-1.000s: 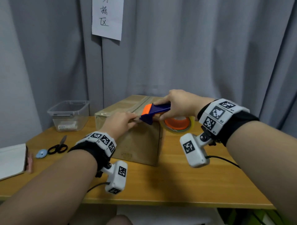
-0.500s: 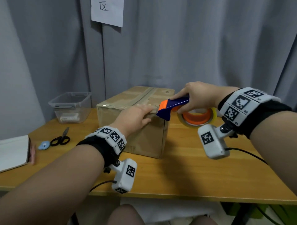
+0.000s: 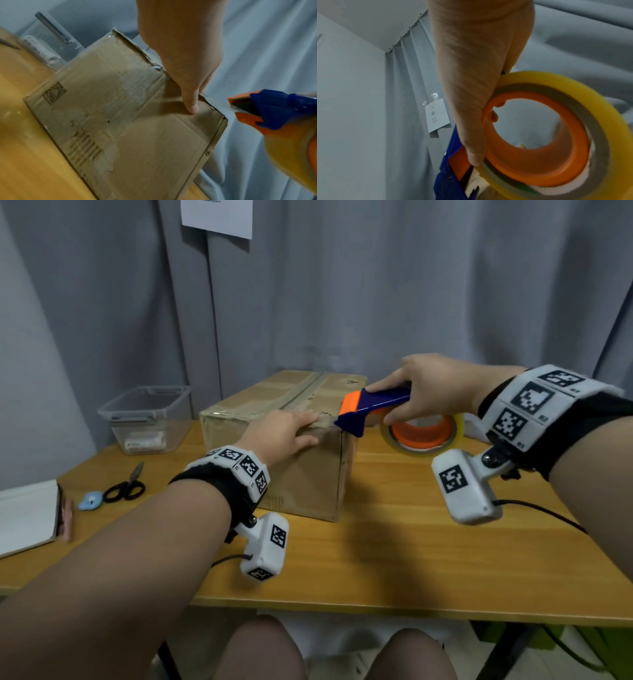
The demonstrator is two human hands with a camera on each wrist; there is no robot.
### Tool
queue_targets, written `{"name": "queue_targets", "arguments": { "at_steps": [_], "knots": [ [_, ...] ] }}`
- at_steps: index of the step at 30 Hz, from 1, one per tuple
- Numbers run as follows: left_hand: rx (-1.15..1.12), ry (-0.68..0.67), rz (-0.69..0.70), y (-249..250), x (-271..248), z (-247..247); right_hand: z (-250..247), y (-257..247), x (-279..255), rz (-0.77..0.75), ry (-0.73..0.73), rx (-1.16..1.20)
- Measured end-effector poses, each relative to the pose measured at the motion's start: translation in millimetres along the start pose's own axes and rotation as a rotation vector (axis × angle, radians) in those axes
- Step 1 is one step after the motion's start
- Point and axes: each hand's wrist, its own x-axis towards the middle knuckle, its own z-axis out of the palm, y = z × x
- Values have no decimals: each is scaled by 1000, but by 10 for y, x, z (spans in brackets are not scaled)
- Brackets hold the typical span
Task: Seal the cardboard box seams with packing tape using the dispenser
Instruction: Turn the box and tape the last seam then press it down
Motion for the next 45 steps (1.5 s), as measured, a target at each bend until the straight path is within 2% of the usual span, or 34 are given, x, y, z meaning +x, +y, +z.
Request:
{"name": "queue_targets", "arguments": {
  "at_steps": [12,16,19,27,33,40,45],
  "knots": [
    [77,7,46,132,14,30,366,162,-188,57,26,32],
    [144,-68,126,273,94,48,373,156,-162,55,23,21],
    [71,-27,178,358,117,117,373,160,-154,42,16,18],
    [72,34,97,394,138,153,193,241,-218,11,64,-15],
    [64,36,48,436,107,125,400,317,-443,39,77,29],
    [112,31,31,461,93,105,427,707,-823,154,104,74],
    [102,34,26,485,90,113,629,905,-1113,222,92,53]
  ]
}}
